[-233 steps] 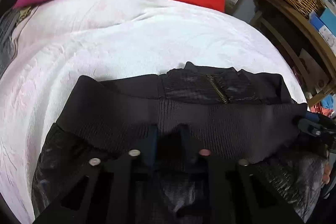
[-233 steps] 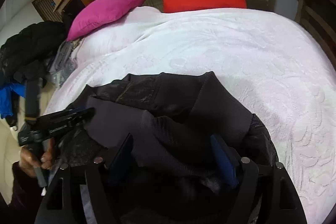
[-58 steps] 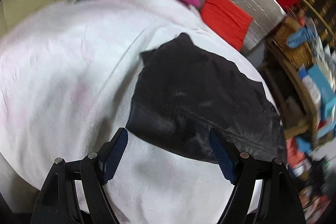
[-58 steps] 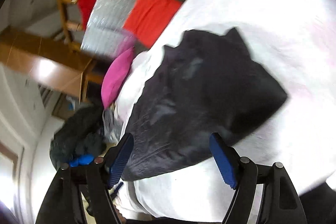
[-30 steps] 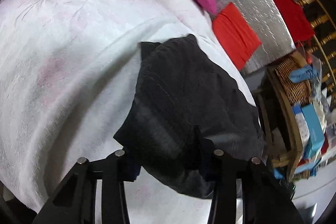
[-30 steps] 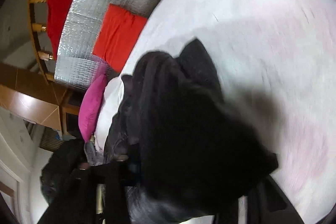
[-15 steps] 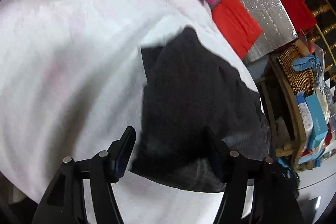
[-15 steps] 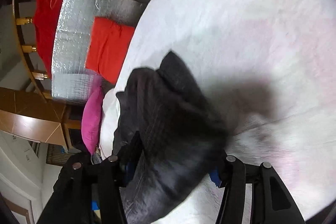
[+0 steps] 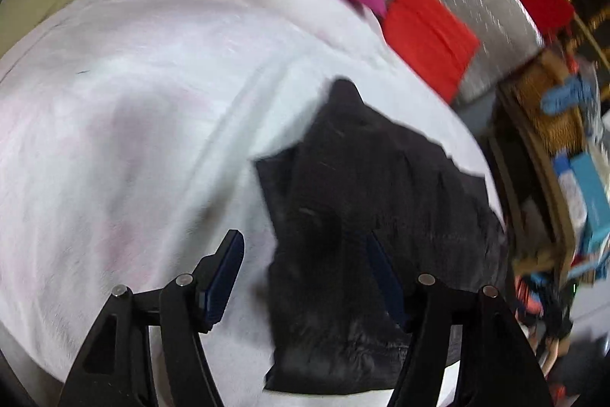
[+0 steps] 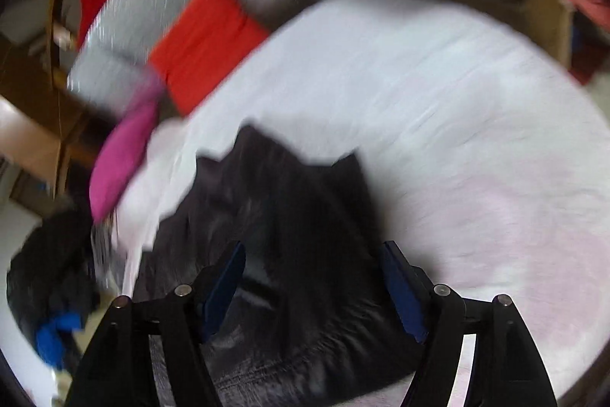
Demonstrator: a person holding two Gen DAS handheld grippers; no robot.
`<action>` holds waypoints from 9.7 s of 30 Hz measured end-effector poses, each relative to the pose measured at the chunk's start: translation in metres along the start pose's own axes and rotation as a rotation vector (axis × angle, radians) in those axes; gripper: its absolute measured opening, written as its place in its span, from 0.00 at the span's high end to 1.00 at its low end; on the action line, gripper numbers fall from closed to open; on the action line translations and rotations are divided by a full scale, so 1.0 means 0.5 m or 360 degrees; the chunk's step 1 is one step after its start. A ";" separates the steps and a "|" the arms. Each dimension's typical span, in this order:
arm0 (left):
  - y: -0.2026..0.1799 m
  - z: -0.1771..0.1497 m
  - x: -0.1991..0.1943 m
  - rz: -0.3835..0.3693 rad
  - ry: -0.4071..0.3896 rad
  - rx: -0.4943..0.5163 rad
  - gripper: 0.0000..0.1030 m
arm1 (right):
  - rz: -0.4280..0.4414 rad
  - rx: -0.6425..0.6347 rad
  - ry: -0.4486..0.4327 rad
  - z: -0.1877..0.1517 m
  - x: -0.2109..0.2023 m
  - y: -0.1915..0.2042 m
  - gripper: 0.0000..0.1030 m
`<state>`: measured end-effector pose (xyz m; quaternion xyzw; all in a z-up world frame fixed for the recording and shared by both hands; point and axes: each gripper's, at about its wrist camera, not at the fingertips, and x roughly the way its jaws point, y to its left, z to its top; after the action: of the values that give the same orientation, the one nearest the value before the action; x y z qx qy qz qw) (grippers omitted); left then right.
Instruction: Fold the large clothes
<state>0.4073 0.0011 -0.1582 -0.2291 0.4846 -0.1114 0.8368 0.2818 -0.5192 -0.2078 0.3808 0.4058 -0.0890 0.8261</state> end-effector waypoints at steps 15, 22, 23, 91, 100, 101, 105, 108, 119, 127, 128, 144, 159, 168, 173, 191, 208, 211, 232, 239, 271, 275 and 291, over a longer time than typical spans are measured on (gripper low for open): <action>-0.042 0.028 0.073 -0.0040 0.0087 0.0218 0.84 | -0.0198 -0.0368 0.0092 0.050 0.100 0.045 0.76; -0.063 0.039 0.058 0.0003 -0.0054 0.0263 0.87 | -0.0250 -0.0388 -0.0087 0.056 0.067 0.048 0.86; -0.066 0.038 0.064 0.0037 -0.0056 0.0286 0.86 | -0.0265 -0.0372 -0.0082 0.057 0.071 0.038 0.86; 0.052 0.099 0.109 -0.0312 0.0356 -0.0108 0.23 | 0.0256 -0.0080 0.0342 0.133 0.096 -0.095 0.22; 0.016 0.078 0.125 -0.0346 0.0438 0.0022 0.23 | 0.0414 0.0008 0.0494 0.129 0.160 -0.145 0.22; 0.016 0.077 0.128 -0.0341 0.0444 0.0027 0.23 | 0.0411 -0.0006 0.0506 0.127 0.166 -0.144 0.22; 0.005 0.071 0.135 -0.0330 0.0461 0.0094 0.20 | 0.0474 -0.0017 0.0524 0.125 0.178 -0.142 0.21; -0.017 0.060 0.141 -0.0353 0.0486 0.0168 0.17 | 0.0563 -0.0057 0.0595 0.111 0.203 -0.123 0.16; -0.075 0.032 0.138 -0.0565 0.0482 0.0324 0.14 | 0.0646 -0.0258 0.0725 0.052 0.279 0.018 0.03; -0.106 0.036 0.152 -0.0592 0.0407 0.0321 0.43 | 0.0654 -0.0357 0.0757 -0.001 0.282 0.070 0.09; -0.109 0.034 0.161 -0.0573 0.0432 0.0324 0.46 | 0.0640 -0.0375 0.0748 -0.007 0.282 0.078 0.10; -0.178 0.032 0.111 -0.0470 0.0201 0.0504 0.86 | 0.0429 -0.0528 0.0470 -0.044 0.199 0.168 0.46; -0.235 0.079 -0.066 -0.0635 -0.0294 0.0600 0.87 | 0.0571 -0.0725 0.0212 -0.039 0.084 0.255 0.58; -0.134 0.101 0.096 -0.0228 0.0078 0.0367 0.84 | 0.0438 -0.0421 0.0281 -0.023 0.200 0.131 0.58; -0.118 0.093 0.144 -0.0128 0.0198 0.0350 0.77 | 0.0471 -0.0330 0.0352 -0.032 0.240 0.084 0.56; -0.052 0.087 0.035 0.0099 0.0111 0.0348 0.40 | 0.0139 -0.0328 0.0401 -0.038 0.175 0.069 0.28; -0.138 0.094 0.054 0.0254 -0.0163 0.0445 0.36 | 0.0225 -0.0604 0.0067 -0.060 0.188 0.275 0.39; -0.125 0.101 0.121 0.0397 -0.0031 0.0366 0.36 | 0.0153 -0.0568 0.0151 -0.069 0.257 0.283 0.39; -0.153 -0.007 0.084 0.0742 -0.0153 0.0714 0.33 | -0.0016 -0.0538 0.0063 -0.120 0.135 0.170 0.39; -0.159 -0.044 0.051 0.0754 -0.0235 0.0755 0.33 | -0.0107 -0.0639 0.0110 -0.198 0.126 0.145 0.38; -0.145 -0.080 0.014 0.0797 -0.0324 0.0842 0.33 | -0.0367 -0.0698 0.0096 -0.263 0.096 0.141 0.38; -0.168 -0.113 -0.070 0.0784 -0.0424 0.0848 0.33 | -0.0181 -0.0699 -0.0126 -0.311 -0.014 0.182 0.30; -0.265 -0.296 -0.525 0.0693 -0.0971 0.0749 0.02 | -0.0273 -0.0812 -0.0618 -0.542 -0.385 0.348 0.25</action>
<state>0.1518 -0.0477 0.0432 0.0526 0.2139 0.0329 0.9749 0.0718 -0.2397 -0.0720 0.1021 0.2805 -0.1246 0.9462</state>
